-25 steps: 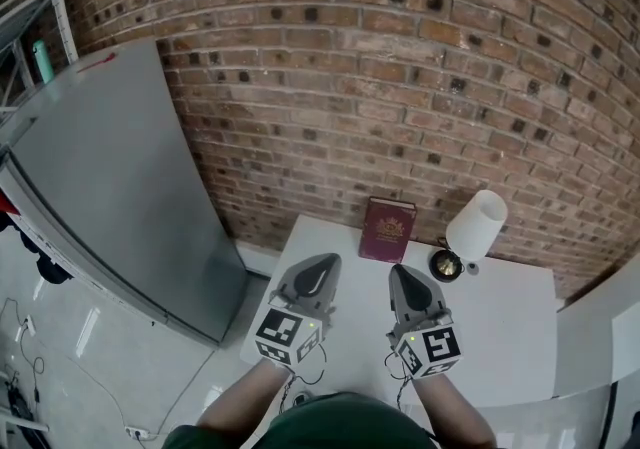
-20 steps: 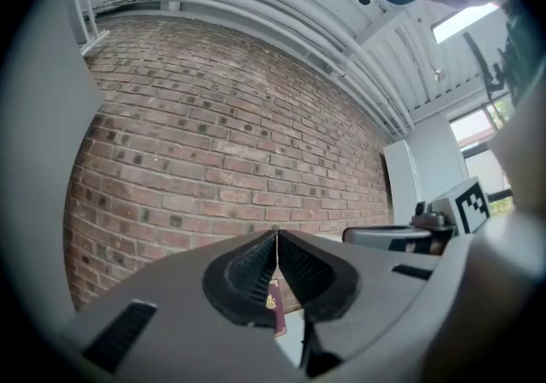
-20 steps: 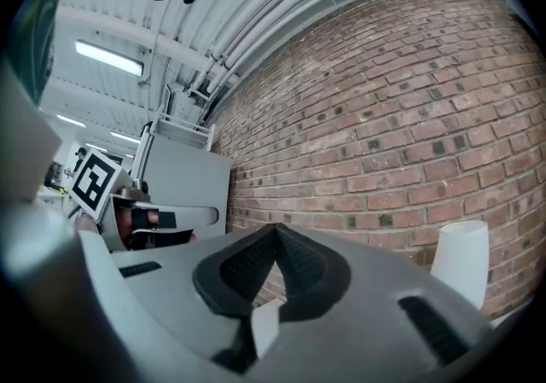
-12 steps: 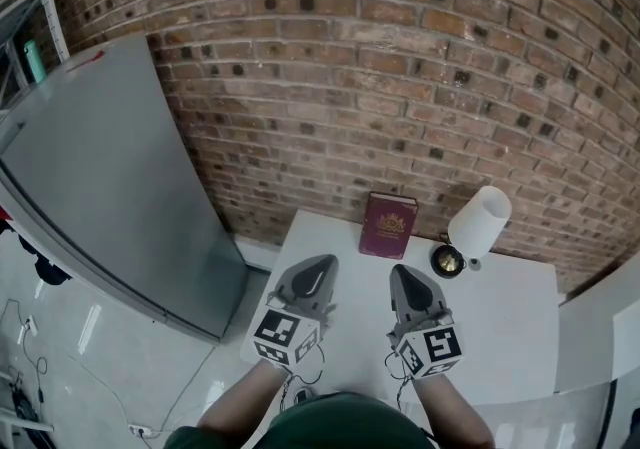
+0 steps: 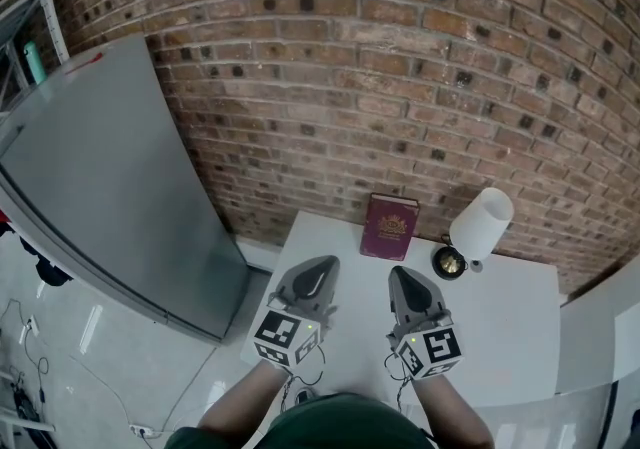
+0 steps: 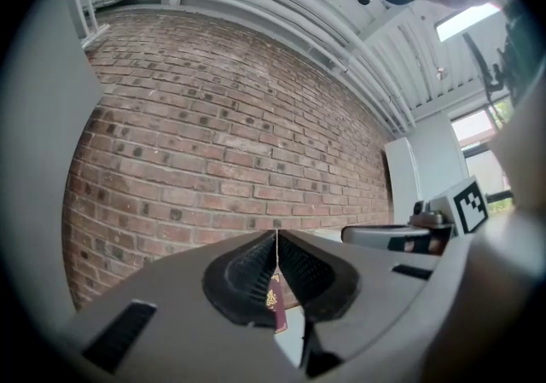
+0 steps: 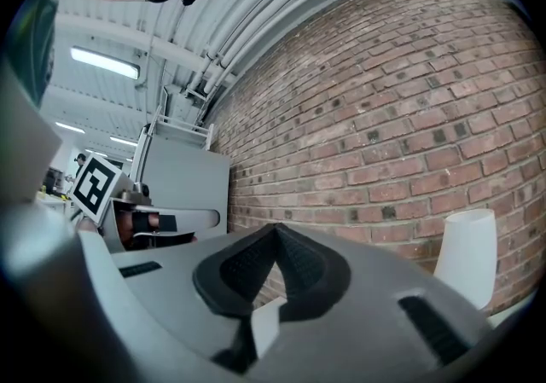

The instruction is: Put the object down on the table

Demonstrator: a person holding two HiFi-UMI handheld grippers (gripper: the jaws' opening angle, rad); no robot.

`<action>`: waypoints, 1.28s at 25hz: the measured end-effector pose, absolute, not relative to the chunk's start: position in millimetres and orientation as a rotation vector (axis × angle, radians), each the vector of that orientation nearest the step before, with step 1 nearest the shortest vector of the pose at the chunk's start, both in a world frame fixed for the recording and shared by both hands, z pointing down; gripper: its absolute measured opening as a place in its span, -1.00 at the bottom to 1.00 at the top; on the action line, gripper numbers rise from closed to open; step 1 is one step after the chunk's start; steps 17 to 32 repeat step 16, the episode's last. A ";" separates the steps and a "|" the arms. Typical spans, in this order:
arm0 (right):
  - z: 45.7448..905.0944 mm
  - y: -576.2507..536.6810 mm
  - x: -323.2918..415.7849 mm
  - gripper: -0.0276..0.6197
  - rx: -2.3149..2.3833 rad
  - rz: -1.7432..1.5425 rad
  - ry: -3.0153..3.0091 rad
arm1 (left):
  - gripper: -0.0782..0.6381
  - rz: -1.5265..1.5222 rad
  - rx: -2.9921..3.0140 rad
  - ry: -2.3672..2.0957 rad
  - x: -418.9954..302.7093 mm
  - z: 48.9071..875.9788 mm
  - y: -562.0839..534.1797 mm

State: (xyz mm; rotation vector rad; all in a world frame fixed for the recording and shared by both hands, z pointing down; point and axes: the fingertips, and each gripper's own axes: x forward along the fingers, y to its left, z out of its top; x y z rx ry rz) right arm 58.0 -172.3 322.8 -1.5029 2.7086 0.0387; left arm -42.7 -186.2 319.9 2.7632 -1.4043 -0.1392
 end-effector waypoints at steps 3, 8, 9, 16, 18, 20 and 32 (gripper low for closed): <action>323.4 -173.5 59.2 -0.91 -1.504 0.035 2.709 | -0.75 -0.138 2.763 -1.400 -41.3 320.6 -187.2; 325.1 -174.8 59.9 -0.91 -1.510 0.040 2.711 | -0.75 -0.124 2.762 -1.406 -41.2 324.8 -190.1; 325.4 -175.0 60.0 -0.91 -1.512 0.041 2.711 | -0.75 -0.120 2.760 -1.408 -41.7 325.9 -190.6; 323.5 -176.2 58.6 -0.91 -1.526 0.048 2.708 | -0.75 -0.107 2.760 -1.410 -46.9 329.1 -194.5; 323.5 -176.2 58.6 -0.91 -1.526 0.048 2.708 | -0.75 -0.107 2.760 -1.410 -46.9 329.1 -194.5; 323.5 -176.2 58.6 -0.91 -1.526 0.048 2.708 | -0.75 -0.107 2.760 -1.410 -46.9 329.1 -194.5; 323.5 -176.2 58.6 -0.91 -1.526 0.048 2.708 | -0.75 -0.107 2.760 -1.410 -46.9 329.1 -194.5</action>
